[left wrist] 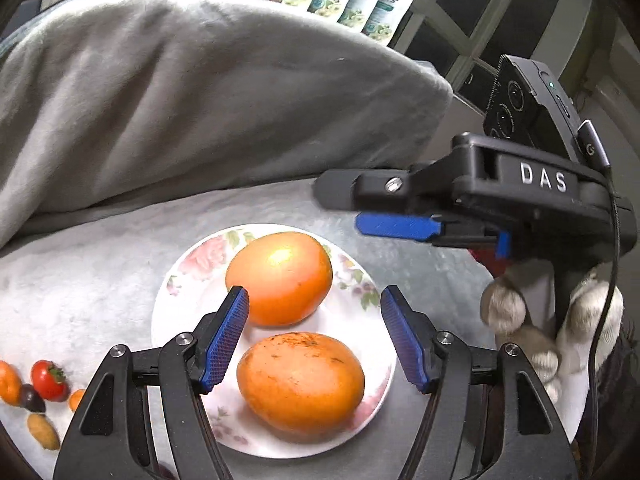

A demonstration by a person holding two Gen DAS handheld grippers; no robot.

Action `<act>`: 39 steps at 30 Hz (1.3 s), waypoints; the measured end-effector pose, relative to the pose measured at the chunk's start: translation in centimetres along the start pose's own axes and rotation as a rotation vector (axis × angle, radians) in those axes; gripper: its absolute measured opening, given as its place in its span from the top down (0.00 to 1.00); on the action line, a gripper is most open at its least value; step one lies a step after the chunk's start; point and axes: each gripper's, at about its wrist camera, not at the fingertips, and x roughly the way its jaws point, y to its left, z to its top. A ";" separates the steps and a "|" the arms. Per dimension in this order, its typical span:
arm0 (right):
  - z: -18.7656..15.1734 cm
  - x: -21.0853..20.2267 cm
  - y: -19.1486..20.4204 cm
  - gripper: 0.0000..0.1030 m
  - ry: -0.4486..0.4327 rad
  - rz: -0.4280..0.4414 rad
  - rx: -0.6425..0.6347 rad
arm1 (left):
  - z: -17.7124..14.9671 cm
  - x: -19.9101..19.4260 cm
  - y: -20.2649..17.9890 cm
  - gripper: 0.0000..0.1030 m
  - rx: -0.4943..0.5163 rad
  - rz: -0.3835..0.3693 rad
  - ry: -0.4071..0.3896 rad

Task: Organize fruits
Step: 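Lower the oval orange onto the plate beside the mandarin and open, then withdraw the right gripper from the plate toward the small fruits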

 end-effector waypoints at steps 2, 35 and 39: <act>0.2 -0.9 -0.3 0.30 -0.023 0.004 0.001 | -0.2 -0.6 -0.1 0.34 0.009 0.007 -0.009; -10.5 -2.0 10.8 0.30 -0.168 -0.091 -0.513 | -7.1 -12.7 8.2 0.34 -0.096 0.307 -0.215; -12.5 -1.1 12.4 0.30 -0.158 -0.077 -0.578 | -8.7 -14.1 10.7 0.34 -0.154 0.342 -0.225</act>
